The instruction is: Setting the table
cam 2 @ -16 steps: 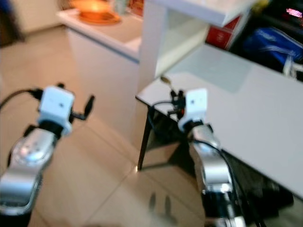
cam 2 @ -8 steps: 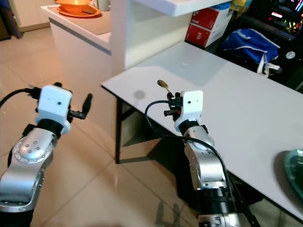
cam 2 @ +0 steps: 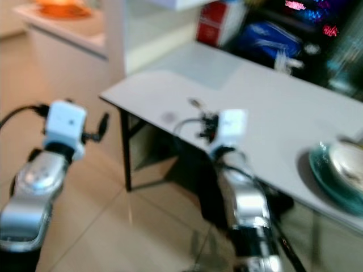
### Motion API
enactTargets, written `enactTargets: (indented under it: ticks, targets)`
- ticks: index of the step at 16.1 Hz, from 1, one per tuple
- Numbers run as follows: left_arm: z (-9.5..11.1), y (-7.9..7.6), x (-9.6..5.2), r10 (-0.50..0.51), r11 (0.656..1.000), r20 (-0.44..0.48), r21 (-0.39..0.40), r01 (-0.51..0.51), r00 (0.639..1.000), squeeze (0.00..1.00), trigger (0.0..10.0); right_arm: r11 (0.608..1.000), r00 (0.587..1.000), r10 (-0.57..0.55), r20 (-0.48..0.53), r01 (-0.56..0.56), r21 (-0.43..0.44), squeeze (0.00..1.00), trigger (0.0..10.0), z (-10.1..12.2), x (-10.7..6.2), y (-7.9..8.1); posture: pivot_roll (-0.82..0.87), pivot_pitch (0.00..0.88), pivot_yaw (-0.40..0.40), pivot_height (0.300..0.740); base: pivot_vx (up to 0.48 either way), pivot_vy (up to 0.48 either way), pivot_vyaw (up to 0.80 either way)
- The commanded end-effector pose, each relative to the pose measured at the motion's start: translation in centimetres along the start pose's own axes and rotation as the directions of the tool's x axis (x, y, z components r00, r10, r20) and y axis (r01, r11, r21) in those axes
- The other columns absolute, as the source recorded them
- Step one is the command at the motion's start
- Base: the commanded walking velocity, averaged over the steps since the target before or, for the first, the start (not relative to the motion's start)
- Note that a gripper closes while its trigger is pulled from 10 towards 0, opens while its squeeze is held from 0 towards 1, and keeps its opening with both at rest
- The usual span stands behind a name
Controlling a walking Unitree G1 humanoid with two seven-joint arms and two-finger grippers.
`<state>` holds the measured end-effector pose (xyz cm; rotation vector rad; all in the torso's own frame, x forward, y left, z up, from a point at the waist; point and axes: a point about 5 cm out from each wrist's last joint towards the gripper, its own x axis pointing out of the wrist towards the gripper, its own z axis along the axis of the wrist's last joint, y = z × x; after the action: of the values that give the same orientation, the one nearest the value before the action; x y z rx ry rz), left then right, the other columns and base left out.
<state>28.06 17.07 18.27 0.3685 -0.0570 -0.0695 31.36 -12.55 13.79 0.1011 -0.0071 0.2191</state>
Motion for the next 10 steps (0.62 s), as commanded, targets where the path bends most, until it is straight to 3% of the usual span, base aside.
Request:
enactTargets:
  ticks: [1,5,10]
  targets:
    - [0.48,-0.39,0.13,-0.011,1.0,0.016,-0.012,0.011,1.0,0.0,10.0,1.0,0.999,-0.025,0.021,0.025,0.0,0.0,10.0,0.77,0.04,-0.91,0.06,0.0,-0.071,0.74,0.0,0.356,-0.8]
    - [0.35,0.19,0.11,-0.001,1.0,0.009,0.013,0.0,1.0,0.0,10.0,1.0,1.0,0.008,0.024,-0.007,-0.009,0.0,10.0,0.72,0.21,-0.12,0.07,0.0,-0.074,0.74,0.0,0.0,0.0]
    - [0.5,0.02,0.01,-0.017,1.0,0.015,0.018,0.017,1.0,0.0,10.0,1.0,1.0,0.017,0.025,-0.017,-0.007,0.0,10.0,0.74,0.34,-0.04,0.07,0.0,-0.074,0.74,0.379,0.0,0.0]
